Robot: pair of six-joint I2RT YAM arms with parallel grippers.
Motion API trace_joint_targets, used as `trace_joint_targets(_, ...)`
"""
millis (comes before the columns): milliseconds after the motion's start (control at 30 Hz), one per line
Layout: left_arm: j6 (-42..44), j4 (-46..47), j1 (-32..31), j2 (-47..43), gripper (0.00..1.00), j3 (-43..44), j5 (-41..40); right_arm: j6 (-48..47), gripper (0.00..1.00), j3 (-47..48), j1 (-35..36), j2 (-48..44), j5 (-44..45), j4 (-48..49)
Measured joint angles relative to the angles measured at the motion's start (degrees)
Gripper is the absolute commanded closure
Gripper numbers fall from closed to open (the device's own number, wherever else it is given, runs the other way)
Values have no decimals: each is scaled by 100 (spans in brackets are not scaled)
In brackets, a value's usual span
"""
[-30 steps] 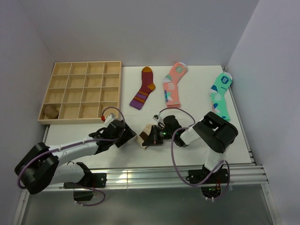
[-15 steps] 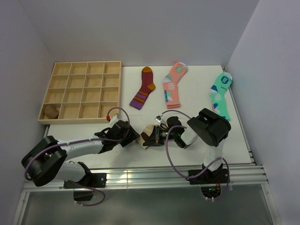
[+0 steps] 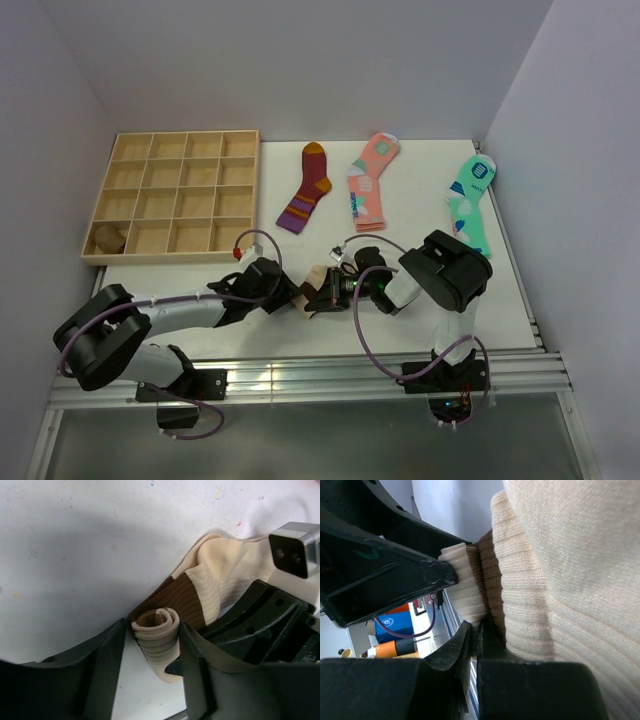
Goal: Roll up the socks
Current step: Roll the sock at the center of the board.
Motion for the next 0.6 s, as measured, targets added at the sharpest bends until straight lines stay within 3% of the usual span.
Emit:
trace_joint_targets(167, -72, 26, -2, 195, 66, 52, 22, -92, 97, 63, 0, -42, -2, -208)
trace_joint_targets(400, -31, -68, -9, 470, 89, 317, 33, -619, 66, 177, 39, -608, 341, -1220)
trace_joint_targets(600, 92, -564, -39, 568, 96, 651, -66, -1449, 60, 516, 564, -1567, 1692, -2868)
